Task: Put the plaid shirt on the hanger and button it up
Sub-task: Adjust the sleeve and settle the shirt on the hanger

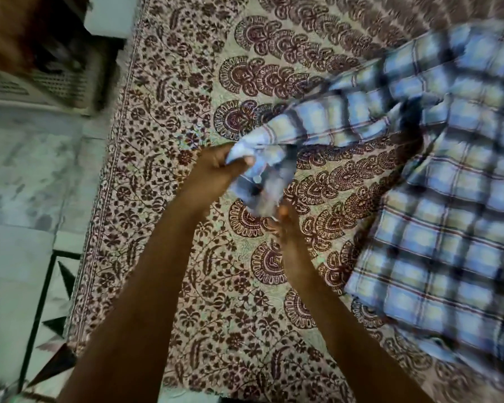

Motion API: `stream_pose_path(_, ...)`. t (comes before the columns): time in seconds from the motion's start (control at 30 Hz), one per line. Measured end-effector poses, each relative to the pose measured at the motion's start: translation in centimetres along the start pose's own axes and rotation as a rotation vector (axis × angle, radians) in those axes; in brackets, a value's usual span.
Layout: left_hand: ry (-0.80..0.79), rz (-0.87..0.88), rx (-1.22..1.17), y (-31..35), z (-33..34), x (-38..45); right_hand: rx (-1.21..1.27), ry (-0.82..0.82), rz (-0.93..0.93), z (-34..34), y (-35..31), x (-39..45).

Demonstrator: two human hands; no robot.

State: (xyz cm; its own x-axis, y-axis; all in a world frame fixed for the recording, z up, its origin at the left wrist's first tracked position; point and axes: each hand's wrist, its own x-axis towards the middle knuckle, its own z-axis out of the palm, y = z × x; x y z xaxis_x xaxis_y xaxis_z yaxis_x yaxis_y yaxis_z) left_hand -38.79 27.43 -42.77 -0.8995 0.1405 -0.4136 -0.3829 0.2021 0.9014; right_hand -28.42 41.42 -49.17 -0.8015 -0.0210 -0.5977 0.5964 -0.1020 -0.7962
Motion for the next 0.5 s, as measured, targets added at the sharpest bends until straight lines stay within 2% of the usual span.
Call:
stream_pose_path(0.07, -0.086, -0.092, -0.24, 0.5, 0.8, -1.1, 0.287, -0.038, 0.07, 0.0, -0.5, 0.2)
stream_pose_path(0.13, -0.111, -0.175, -0.341, -0.3, 1.0, -1.2, 0.416, 0.008, 0.024, -0.1, -0.7, 0.1)
stream_pose_path(0.23, 0.041, -0.299, -0.218, -3.6, 0.7, -0.4, 0.416, 0.372, -0.058, -0.3, 0.2, 0.8)
stream_pose_path(0.27, 0.114, -0.324, -0.127, -5.0, 0.8, -0.2, 0.375, 0.489, -0.107, -0.4, 0.9, 1.1)
stream_pose_path(0.33, 0.218, -0.32, 0.048, -7.3, 1.1, 0.2, 0.238, 0.609, -0.205, -0.8, 2.3, 1.7)
stream_pose_path(0.4, 0.267, -0.257, 0.25, -8.8, 1.8, 0.1, -0.022, 0.611, -0.251, -1.0, 3.5, 1.9)
stream_pose_path(0.5, 0.373, -0.027, 0.611, -10.6, 2.3, -0.6, -0.366, 0.505, -0.348, -1.1, 4.3, 1.8)
